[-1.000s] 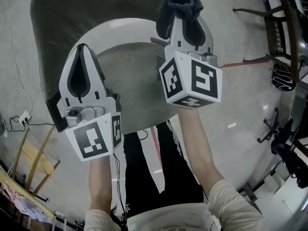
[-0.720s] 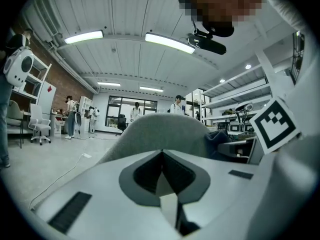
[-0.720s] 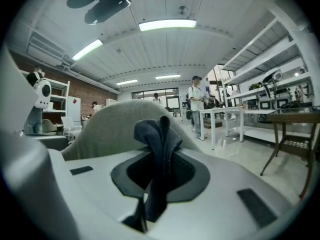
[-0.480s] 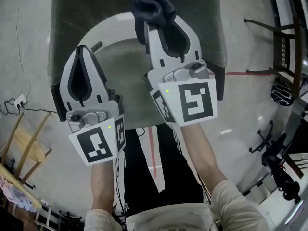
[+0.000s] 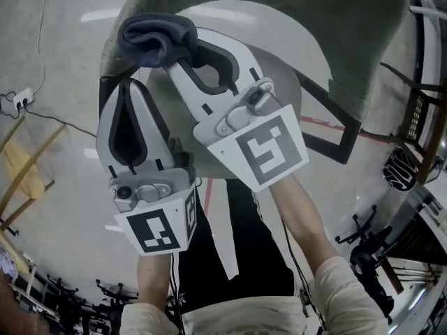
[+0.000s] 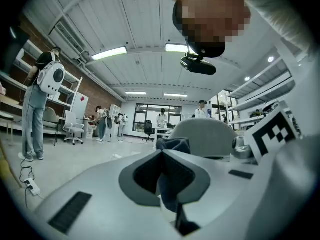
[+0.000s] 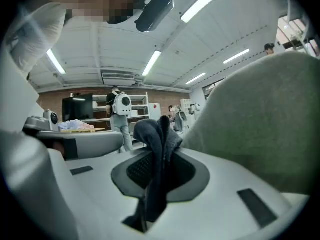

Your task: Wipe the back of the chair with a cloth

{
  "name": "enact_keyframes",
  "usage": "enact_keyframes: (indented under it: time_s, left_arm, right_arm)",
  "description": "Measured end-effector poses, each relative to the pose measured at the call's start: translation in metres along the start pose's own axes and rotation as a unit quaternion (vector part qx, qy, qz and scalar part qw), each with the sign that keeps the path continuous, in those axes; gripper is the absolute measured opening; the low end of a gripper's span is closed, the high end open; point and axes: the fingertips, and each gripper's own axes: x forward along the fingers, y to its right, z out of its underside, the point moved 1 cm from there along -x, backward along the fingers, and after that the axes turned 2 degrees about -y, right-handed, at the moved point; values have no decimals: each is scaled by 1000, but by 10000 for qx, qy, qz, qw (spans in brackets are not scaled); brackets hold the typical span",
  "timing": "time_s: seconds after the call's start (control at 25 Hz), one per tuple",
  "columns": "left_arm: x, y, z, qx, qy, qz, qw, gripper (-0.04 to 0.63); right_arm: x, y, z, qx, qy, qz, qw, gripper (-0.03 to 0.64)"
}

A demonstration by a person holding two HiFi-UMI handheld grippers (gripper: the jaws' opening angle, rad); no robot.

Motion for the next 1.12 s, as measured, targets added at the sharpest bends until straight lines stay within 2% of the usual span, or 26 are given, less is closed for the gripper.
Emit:
enact_keyframes:
  time_s: [0.24, 0.4, 0.6, 0.8, 1.12]
  left_arm:
    - [-14, -4, 5, -187, 49, -120, 9997, 15]
    - [-19, -11, 5, -254, 48, -163, 9995, 15]
    - [-18, -18, 5, -359, 67, -197, 9991, 15]
    - [-17, -23, 6, -364, 82, -288, 9989, 15]
    - [-10, -20, 9, -266, 118, -104, 9995, 15]
  right_arm:
    - [18, -31, 17, -252, -272, -884, 9954, 58]
    - [30, -52, 25, -321, -432, -1146, 9919, 58]
    - [37, -55, 26, -338, -509, -1175, 9912, 58]
    - [43, -49, 23, -805, -561, -1014, 9900, 58]
    - [47, -34, 26, -601, -501, -680, 9946, 58]
